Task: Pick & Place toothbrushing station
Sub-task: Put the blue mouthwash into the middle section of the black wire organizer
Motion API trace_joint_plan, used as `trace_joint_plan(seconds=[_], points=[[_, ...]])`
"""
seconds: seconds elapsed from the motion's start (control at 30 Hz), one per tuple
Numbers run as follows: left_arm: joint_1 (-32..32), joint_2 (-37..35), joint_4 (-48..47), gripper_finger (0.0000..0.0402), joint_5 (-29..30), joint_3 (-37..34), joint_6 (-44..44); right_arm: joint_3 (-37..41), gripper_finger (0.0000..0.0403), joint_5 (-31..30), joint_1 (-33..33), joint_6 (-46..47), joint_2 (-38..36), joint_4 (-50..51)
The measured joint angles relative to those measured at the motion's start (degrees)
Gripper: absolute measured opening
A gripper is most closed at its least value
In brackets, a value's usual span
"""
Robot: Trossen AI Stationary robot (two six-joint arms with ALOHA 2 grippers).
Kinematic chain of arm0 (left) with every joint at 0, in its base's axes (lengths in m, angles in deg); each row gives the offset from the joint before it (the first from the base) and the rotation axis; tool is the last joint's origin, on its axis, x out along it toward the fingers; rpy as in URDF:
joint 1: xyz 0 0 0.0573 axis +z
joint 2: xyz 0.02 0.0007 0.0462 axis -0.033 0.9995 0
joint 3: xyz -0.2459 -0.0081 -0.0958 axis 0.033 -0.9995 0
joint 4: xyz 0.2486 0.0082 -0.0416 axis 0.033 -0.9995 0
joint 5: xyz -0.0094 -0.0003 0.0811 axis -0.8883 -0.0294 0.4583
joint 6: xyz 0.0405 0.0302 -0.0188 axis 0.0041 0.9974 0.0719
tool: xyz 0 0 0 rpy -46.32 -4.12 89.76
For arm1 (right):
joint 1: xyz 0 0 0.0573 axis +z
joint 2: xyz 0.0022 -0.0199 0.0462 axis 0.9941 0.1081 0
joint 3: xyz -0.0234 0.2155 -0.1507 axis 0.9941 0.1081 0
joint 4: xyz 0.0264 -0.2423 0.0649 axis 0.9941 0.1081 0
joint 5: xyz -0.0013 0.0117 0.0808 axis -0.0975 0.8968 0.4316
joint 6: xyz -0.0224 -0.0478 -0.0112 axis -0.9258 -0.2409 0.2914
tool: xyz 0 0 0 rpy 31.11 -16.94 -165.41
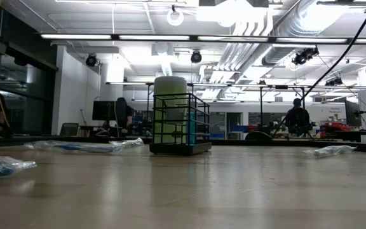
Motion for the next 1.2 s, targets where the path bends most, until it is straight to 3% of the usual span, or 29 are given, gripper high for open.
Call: trace_joint_plan(seconds=[0.3,0.57,1.0,1.2], points=[[1.5,0.0,-10.9,0.0200,2.0,0.0,-11.2,-0.1,0.0090,26.2,-15.7,5.1,-7.7,13.6],[3.8,0.0,-13.5,0.0200,2.0,0.0,-14.6,-0.4,0.0090,40.5,-28.2,0.0,-11.5,24.9],[5.2,0.0,-13.7,0.0200,2.0,0.0,-14.5,-13.3,0.0090,44.3,-37.1,-13.5,-11.7,43.8],[5.4,0.0,-13.7,0.0200,2.1,0.0,-15.6,-15.2,0.0090,44.5,-37.8,-26.3,-11.7,46.8]])
